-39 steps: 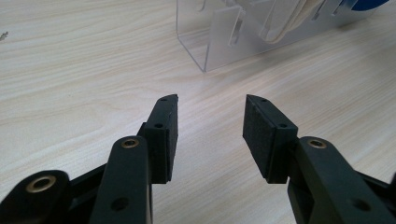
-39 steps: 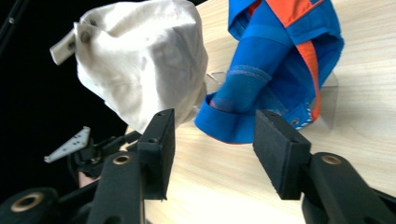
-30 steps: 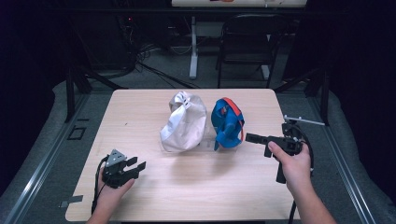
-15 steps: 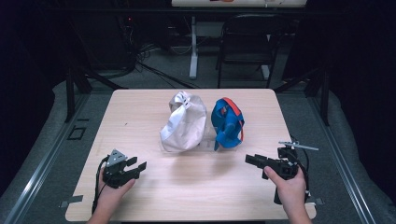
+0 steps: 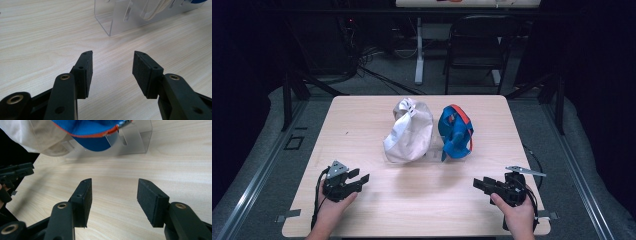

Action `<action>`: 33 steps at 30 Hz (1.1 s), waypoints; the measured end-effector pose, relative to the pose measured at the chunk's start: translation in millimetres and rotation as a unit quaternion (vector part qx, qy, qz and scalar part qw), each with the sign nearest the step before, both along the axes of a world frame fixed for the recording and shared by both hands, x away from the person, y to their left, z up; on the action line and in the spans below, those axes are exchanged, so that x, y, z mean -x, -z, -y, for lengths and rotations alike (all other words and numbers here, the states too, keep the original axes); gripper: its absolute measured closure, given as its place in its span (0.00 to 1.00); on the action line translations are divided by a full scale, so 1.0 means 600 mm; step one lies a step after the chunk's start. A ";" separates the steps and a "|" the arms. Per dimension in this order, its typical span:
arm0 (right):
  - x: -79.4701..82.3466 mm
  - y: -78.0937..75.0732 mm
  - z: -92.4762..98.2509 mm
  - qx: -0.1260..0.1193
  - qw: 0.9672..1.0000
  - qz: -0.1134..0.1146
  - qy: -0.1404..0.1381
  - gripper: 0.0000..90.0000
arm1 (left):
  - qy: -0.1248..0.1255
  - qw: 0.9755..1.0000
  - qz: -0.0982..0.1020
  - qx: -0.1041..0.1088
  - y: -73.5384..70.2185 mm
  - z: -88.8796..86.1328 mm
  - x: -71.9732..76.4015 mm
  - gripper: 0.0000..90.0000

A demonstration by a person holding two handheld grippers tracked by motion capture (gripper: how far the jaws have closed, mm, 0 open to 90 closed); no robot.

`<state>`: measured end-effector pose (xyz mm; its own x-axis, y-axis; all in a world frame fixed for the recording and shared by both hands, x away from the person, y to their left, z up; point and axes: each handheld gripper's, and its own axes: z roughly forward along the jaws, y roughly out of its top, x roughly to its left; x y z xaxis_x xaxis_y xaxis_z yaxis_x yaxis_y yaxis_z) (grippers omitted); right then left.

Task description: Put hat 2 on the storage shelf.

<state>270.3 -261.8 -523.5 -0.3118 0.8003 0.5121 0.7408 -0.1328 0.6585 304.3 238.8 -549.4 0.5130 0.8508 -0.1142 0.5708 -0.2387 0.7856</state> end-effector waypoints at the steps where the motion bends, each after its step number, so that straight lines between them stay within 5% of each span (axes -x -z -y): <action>1: 0.000 0.005 0.001 0.000 1.000 -0.003 0.000 0.51 | 0.000 1.000 -0.001 0.001 0.000 0.000 0.000 0.57; 12: 0.000 0.036 0.006 -0.010 1.000 -0.006 0.024 0.51 | 0.004 1.000 -0.002 0.002 0.001 0.004 0.001 0.57; 17: 0.000 0.045 -0.001 0.006 1.000 0.001 0.027 0.51 | 0.006 1.000 -0.003 0.000 0.001 0.005 0.001 0.57; 33: -0.003 0.061 -0.031 0.036 0.999 0.007 -0.002 0.50 | 0.017 1.000 -0.007 -0.007 0.007 0.018 0.002 0.57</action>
